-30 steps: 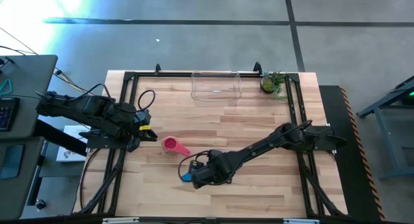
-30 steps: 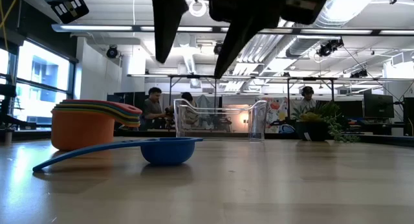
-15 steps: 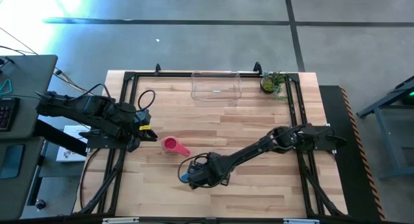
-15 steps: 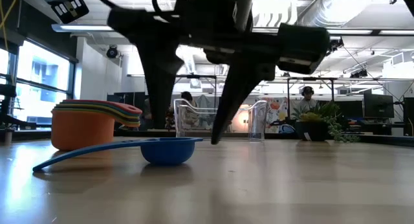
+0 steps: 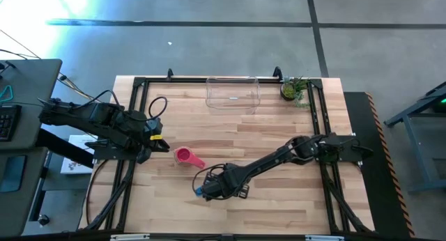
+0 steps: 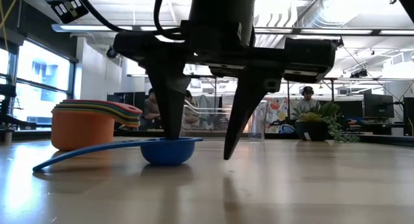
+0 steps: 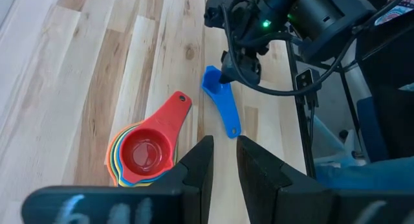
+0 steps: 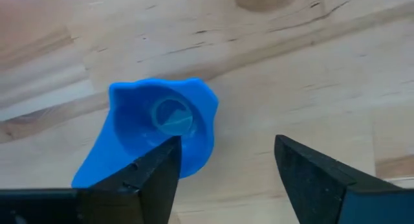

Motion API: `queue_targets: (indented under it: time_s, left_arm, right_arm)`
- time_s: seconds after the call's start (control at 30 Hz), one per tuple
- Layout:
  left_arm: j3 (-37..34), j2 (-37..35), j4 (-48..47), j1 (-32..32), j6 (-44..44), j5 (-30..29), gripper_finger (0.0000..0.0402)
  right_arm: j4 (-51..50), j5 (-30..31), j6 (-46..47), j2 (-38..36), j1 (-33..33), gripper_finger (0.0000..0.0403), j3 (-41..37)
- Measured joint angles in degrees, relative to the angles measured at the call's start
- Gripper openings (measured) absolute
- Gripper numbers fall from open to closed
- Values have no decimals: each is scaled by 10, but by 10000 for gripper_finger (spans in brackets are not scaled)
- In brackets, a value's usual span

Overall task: Nest measuring cups in basket
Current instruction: Stack the blue measuring cup on top of the red measuring cup

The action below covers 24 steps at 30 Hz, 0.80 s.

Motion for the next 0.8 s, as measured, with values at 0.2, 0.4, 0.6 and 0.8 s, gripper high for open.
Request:
queue_targets:
  time_s: [0.2, 0.4, 0.6, 0.8]
  left_arm:
    - [0, 0, 0, 0, 0, 0, 58]
    - [0, 0, 0, 0, 0, 0, 58]
    - [0, 0, 0, 0, 0, 0, 58]
    - [0, 0, 0, 0, 0, 0, 58]
  right_arm:
    - [-3, 0, 0, 5, 0, 175, 0]
    - [-1, -5, 0, 14, -6, 118, 0]
    - [-2, -5, -10, 15, -7, 94, 0]
    - [1, -6, -24, 15, -7, 43, 0]
